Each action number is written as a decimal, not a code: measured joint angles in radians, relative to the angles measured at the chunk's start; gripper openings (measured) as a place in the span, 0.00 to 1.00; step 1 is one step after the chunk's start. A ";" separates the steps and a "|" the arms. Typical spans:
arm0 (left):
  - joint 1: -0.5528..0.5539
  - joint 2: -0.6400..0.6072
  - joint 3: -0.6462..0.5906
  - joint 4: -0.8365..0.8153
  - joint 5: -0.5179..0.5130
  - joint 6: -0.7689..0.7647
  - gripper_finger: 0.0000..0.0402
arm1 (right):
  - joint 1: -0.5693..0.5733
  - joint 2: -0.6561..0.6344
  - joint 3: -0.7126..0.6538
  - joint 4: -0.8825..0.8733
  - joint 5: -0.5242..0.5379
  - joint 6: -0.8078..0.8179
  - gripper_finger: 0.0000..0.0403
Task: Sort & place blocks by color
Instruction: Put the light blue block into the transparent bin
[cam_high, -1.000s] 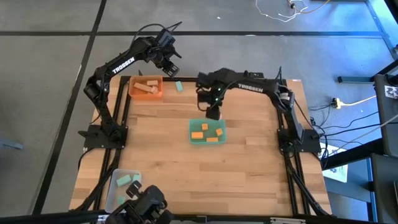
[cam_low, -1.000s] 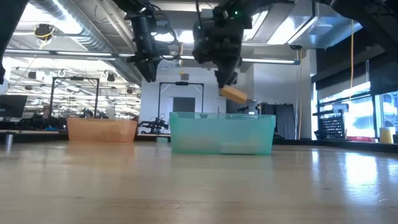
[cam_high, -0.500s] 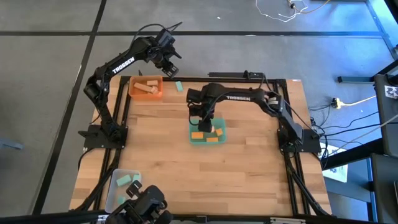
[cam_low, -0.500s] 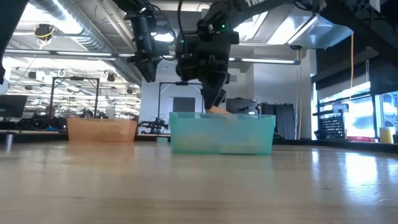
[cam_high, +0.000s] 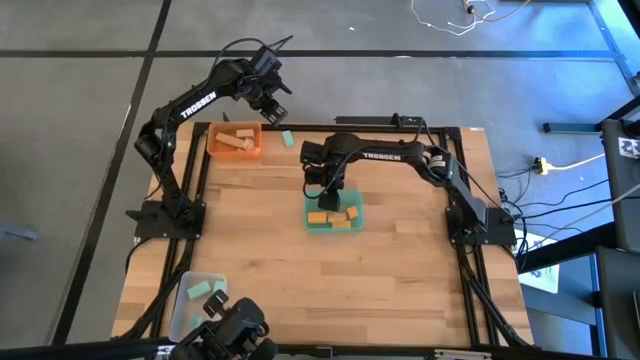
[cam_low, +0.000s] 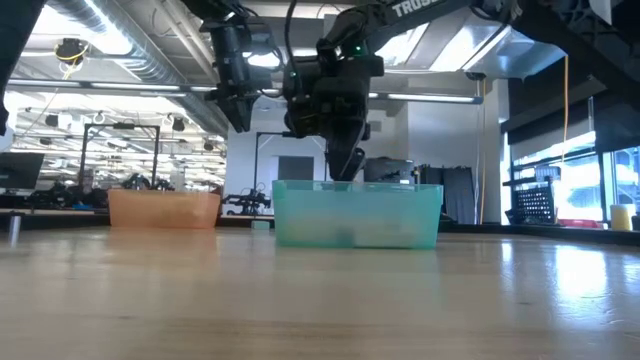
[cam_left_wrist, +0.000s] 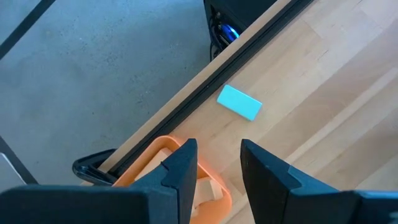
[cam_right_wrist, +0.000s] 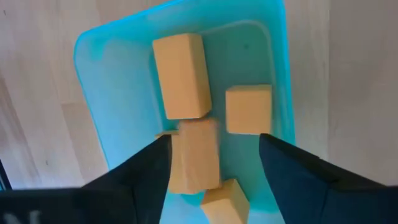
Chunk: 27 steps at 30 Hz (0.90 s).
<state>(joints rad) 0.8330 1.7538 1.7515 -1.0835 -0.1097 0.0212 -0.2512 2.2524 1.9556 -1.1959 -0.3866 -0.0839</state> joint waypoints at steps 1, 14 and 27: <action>0.000 0.000 0.000 0.000 0.000 0.000 0.28 | -0.003 0.000 0.000 -0.002 0.000 -0.002 0.60; -0.007 0.008 0.000 0.006 0.000 -0.349 0.28 | -0.124 -0.185 0.000 -0.100 0.071 -0.033 0.61; -0.064 0.210 0.000 0.090 0.097 -0.627 0.28 | -0.314 -0.394 0.000 -0.120 0.266 -0.203 0.61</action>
<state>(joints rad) 0.7689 1.9638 1.7515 -0.9931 -0.0128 -0.6060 -0.5656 1.8580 1.9556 -1.3155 -0.1210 -0.2868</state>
